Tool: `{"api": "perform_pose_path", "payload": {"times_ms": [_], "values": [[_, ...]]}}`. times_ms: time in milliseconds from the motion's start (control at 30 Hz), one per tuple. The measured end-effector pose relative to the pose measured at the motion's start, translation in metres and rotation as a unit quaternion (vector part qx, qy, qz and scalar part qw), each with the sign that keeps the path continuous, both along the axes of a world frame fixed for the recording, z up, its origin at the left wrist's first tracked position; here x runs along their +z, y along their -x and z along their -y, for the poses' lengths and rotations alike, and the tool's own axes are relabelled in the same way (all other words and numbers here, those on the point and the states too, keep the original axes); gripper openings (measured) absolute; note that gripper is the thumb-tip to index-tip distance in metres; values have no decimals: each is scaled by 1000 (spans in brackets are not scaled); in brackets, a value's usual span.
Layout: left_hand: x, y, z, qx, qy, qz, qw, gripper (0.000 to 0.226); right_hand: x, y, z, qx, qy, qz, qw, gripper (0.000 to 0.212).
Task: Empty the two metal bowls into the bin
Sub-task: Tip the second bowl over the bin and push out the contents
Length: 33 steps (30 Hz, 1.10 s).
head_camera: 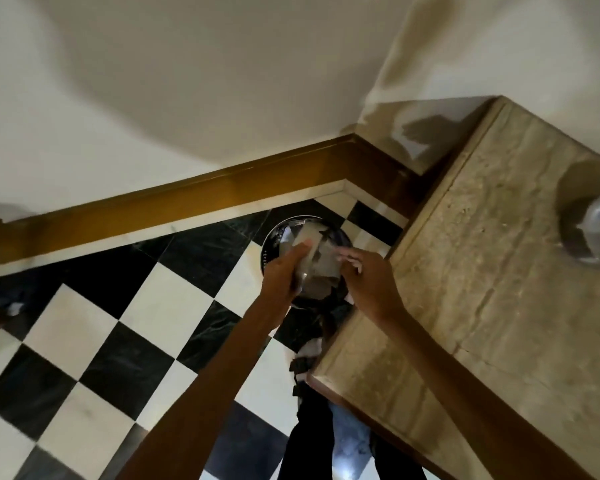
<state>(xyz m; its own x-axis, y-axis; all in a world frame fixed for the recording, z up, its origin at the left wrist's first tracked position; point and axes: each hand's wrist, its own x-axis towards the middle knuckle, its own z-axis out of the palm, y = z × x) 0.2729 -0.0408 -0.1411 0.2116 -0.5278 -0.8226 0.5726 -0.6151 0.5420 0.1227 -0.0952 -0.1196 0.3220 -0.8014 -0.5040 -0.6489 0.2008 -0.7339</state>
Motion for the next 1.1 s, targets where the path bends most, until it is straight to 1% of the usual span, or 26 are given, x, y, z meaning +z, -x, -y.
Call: {"api": "perform_pose_path", "payload": {"times_ms": [33, 67, 100, 133, 167, 200, 233, 267, 300, 367, 400, 433, 467, 500, 533, 600, 633, 733, 833, 900, 967, 1033, 1067, 1100], "values": [[-11, 0, 0, -49, -6, 78, 996, 35, -2, 0, -2, 8, 15, -1, 1000, 34], [-21, 0, 0, -99, -3, 149, 984, 45, -3, 0, -3, 20, 37, -3, 999, 35], [-29, -1, -2, -159, 6, 224, 962, 68, -1, -1, -6, 36, 59, -6, 998, 37], [-39, -2, -4, -218, 19, 298, 929, 95, 0, -1, -8, 61, 85, -13, 994, 40], [-45, -5, -6, -263, 44, 359, 894, 112, 1, -1, -11, 96, 121, -26, 988, 46], [-50, -8, -9, -293, 76, 408, 862, 121, 5, -2, -13, 137, 165, -43, 976, 53], [-55, -12, -10, -314, 102, 440, 835, 125, 3, -2, -15, 181, 206, -59, 960, 61], [-58, -15, -11, -322, 135, 462, 815, 126, 2, -2, -16, 227, 239, -76, 941, 69], [-57, -17, -11, -326, 155, 473, 804, 126, 0, -2, -16, 281, 264, -102, 917, 76], [-56, -18, -12, -333, 187, 488, 785, 127, -7, 1, -15, 401, 270, -159, 861, 85], [-58, -19, -14, -345, 197, 489, 776, 128, -10, 2, -16, 438, 257, -175, 843, 88], [-57, -18, -16, -358, 202, 489, 769, 129, -11, 3, -15, 452, 247, -180, 838, 90], [-57, -18, -20, -362, 207, 487, 768, 130, -10, 4, -16, 447, 242, -180, 842, 92], [-53, -18, -22, -359, 212, 487, 768, 130, -8, 4, -16, 439, 243, -180, 846, 93], [-51, -19, -22, -353, 218, 485, 770, 130, -7, 4, -15, 440, 255, -181, 842, 94], [-45, -20, -19, -358, 224, 485, 766, 131, -6, 3, -13, 478, 272, -177, 816, 96], [-43, -20, -18, -364, 222, 487, 763, 132, -4, 3, -13, 488, 276, -171, 811, 96], [-44, -20, -17, -349, 233, 486, 767, 128, 2, 0, -10, 458, 281, -166, 827, 93], [-44, -19, -16, -357, 225, 488, 764, 128, -2, -2, -10, 503, 270, -165, 804, 95], [-42, -15, -19, -355, 222, 492, 763, 130, -3, -1, -10, 487, 263, -160, 817, 94], [-42, -12, -21, -335, 232, 494, 768, 125, 1, -1, -9, 461, 273, -162, 829, 94], [-42, -11, -21, -328, 238, 497, 767, 122, 1, -1, -11, 483, 279, -161, 814, 96], [-42, -9, -21, -330, 237, 496, 767, 120, 2, 0, -13, 487, 278, -157, 813, 96], [-41, -6, -21, -329, 236, 491, 771, 118, 4, 1, -15, 473, 287, -151, 819, 95]]}}
